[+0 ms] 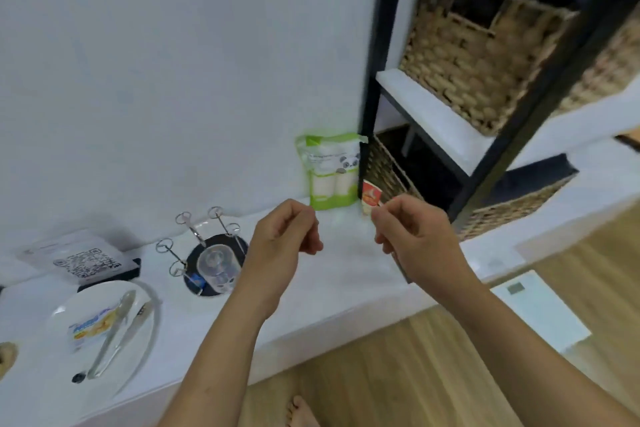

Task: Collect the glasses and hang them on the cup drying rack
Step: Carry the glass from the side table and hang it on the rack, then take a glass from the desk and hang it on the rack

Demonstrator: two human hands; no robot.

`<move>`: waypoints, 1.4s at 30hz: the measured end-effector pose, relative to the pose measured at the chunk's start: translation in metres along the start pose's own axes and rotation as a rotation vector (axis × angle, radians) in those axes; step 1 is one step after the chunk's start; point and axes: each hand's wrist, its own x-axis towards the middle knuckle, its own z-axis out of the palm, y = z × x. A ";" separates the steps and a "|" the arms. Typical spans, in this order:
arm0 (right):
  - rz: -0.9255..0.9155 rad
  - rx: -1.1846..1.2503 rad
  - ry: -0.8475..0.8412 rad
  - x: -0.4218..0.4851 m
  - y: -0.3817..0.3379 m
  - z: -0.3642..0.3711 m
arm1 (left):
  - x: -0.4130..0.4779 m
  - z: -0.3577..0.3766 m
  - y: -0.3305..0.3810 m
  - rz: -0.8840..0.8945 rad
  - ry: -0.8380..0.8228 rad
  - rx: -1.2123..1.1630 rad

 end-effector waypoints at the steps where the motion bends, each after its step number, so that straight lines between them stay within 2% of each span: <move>1: 0.005 0.008 0.040 -0.017 0.003 -0.020 | -0.007 0.021 0.002 0.012 -0.047 0.012; 7: 0.072 0.045 0.295 -0.133 0.022 -0.153 | -0.074 0.170 0.020 0.046 -0.330 0.013; 12: 0.147 0.144 0.514 -0.235 0.045 -0.244 | -0.146 0.286 0.024 -0.019 -0.571 -0.036; 16: 0.182 0.181 0.740 -0.315 0.062 -0.305 | -0.204 0.369 0.025 -0.071 -0.830 -0.017; 26: 0.306 0.169 1.329 -0.471 0.095 -0.433 | -0.283 0.591 0.028 -0.025 -1.368 -0.056; 31: 0.335 0.119 1.551 -0.506 0.110 -0.516 | -0.302 0.705 0.024 -0.027 -1.559 -0.132; 36: 0.350 0.149 1.728 -0.527 0.121 -0.598 | -0.306 0.810 0.029 -0.168 -1.685 -0.207; 42: 0.387 0.057 1.852 -0.568 0.141 -0.682 | -0.347 0.932 0.031 -0.108 -1.821 -0.200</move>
